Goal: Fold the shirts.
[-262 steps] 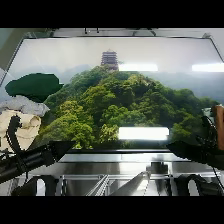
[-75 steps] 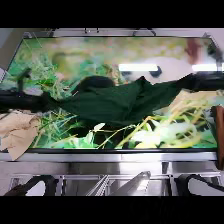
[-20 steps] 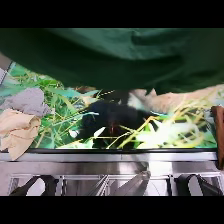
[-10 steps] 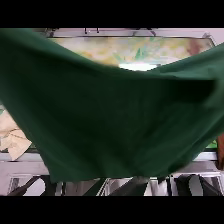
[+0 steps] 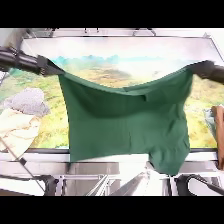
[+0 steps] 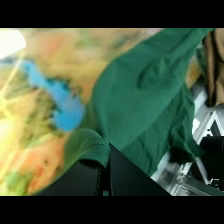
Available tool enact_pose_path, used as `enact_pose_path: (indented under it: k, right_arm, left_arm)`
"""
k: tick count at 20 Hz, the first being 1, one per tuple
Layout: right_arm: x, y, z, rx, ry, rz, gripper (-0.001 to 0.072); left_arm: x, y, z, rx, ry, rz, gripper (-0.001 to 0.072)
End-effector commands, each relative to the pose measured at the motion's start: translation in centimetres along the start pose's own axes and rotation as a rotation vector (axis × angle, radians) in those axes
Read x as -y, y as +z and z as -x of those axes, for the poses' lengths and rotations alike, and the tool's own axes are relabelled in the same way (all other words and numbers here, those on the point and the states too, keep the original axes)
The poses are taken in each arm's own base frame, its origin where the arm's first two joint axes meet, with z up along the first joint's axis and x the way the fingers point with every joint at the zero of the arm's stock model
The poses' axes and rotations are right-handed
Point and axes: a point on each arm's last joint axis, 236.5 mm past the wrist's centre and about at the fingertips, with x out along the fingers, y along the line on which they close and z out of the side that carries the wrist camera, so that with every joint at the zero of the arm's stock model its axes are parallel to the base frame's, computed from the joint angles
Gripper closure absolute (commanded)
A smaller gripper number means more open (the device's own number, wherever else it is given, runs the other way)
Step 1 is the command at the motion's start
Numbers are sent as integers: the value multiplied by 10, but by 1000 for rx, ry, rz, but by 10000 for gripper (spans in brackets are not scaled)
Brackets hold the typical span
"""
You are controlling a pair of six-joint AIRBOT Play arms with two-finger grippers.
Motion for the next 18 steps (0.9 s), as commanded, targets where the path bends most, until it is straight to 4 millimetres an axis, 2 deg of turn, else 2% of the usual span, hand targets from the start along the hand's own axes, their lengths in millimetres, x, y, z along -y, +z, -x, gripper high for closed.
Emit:
enact_pose_path:
  k: [1, 3, 6, 10, 12, 14, 16, 18]
  right_arm:
    - [70, -26, -73, -12, -18, -134, 692]
    - [89, -26, -97, -11, 27, -219, 693]
    - [90, -25, -114, -29, 129, -294, 693]
    - [94, -29, -96, -67, 164, -283, 692]
    - [105, -44, -87, -133, 133, -297, 692]
    - [118, -72, -84, -241, 62, -281, 692]
    - [129, -94, -82, -325, 9, -275, 692]
    - [135, -104, -80, -362, -17, -258, 692]
  left_arm:
    - [-81, -6, -48, -65, 11, 105, 688]
    - [-108, 0, -55, -56, 14, 163, 687]
    - [-134, 4, -52, -50, 11, 243, 688]
    - [-135, -3, -36, -69, -3, 263, 688]
    - [-134, -13, -37, -101, -21, 290, 689]
    - [-136, -25, -46, -128, -39, 328, 689]
    - [-141, -49, -59, -185, -53, 384, 690]
    - [-153, -78, -68, -254, -26, 439, 690]
